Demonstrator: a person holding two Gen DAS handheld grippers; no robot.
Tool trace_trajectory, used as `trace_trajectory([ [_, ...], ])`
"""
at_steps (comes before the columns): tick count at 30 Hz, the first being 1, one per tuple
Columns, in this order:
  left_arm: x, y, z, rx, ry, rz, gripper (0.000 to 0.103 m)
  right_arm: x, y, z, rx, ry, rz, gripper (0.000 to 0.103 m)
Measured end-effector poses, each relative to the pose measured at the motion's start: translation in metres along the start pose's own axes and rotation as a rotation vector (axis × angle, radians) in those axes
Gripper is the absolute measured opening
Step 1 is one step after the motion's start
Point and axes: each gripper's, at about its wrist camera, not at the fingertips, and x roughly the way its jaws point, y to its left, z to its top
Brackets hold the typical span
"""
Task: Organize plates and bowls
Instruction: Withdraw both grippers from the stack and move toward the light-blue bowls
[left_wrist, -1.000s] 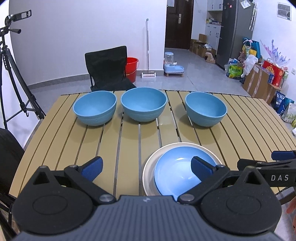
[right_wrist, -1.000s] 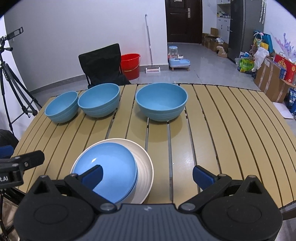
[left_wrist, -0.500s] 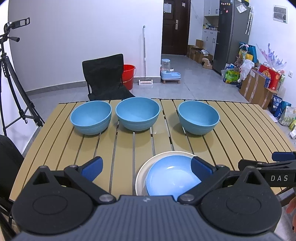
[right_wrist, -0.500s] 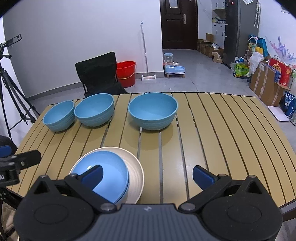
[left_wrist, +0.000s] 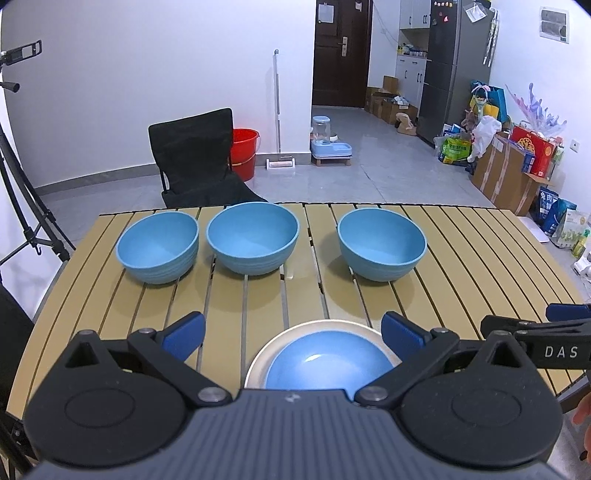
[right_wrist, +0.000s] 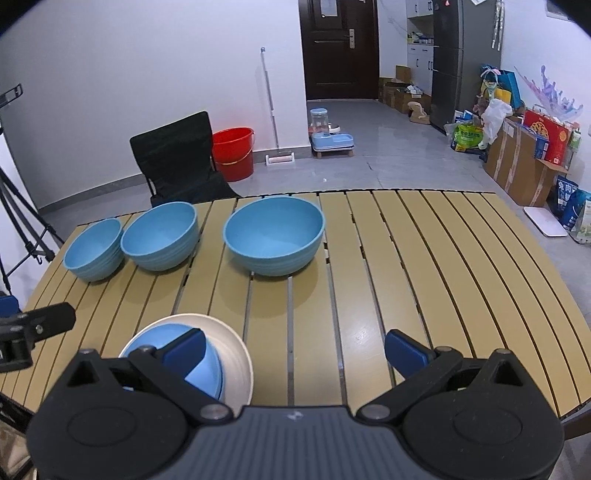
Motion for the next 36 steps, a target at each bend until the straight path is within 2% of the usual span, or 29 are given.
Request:
trace_trajectory([
  [20,0.064,-0.024,0.057,0.011,0.066,-0.007,0.103,0.048,-0.034,0.054,0.051,0.016,-0.002,0.103],
  [33,0.141,-0.045,0.108,0.026,0.137,0.007,0.103,0.107,-0.062,0.089,0.117,0.063,0.010,0.103],
  [36,0.162,-0.050,0.115,0.029,0.165,-0.002,0.103,0.122,-0.065,0.095,0.121,0.079,0.006,0.099],
])
